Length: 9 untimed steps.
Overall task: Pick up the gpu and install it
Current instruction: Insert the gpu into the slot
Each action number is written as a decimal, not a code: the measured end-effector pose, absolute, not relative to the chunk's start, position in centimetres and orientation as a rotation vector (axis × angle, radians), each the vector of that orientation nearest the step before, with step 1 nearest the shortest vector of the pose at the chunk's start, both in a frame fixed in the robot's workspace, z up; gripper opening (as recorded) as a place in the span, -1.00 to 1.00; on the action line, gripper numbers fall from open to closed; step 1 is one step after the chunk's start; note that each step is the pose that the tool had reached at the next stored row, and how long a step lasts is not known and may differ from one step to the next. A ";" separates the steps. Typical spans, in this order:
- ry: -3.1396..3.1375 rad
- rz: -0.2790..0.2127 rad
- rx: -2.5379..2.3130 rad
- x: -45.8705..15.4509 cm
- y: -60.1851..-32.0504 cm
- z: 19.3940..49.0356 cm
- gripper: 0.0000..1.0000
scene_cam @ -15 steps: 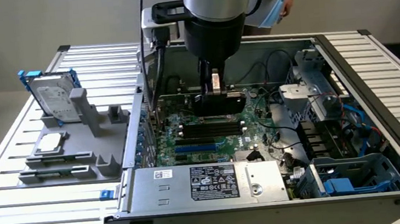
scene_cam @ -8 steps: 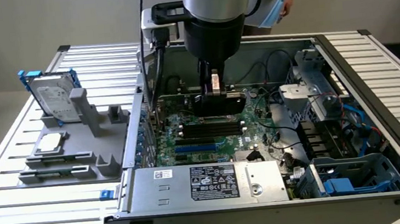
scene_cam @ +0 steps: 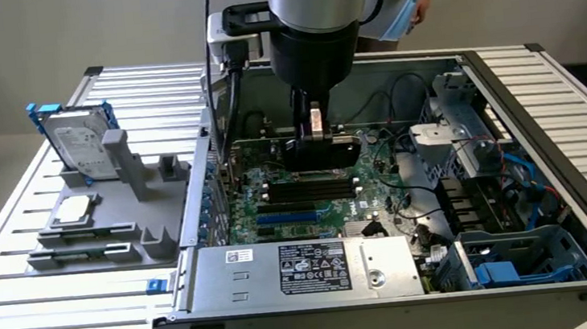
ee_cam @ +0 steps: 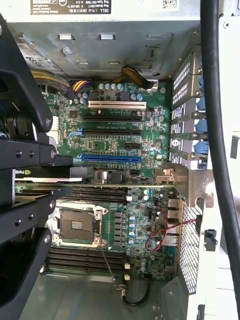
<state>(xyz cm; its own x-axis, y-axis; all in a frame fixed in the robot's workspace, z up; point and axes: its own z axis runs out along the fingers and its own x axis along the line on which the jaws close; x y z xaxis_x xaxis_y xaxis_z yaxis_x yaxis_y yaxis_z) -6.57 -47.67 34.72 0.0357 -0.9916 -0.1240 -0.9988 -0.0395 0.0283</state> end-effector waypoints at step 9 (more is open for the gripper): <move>2.130 0.168 -2.212 -6.6 -47.7 34.6 -0.47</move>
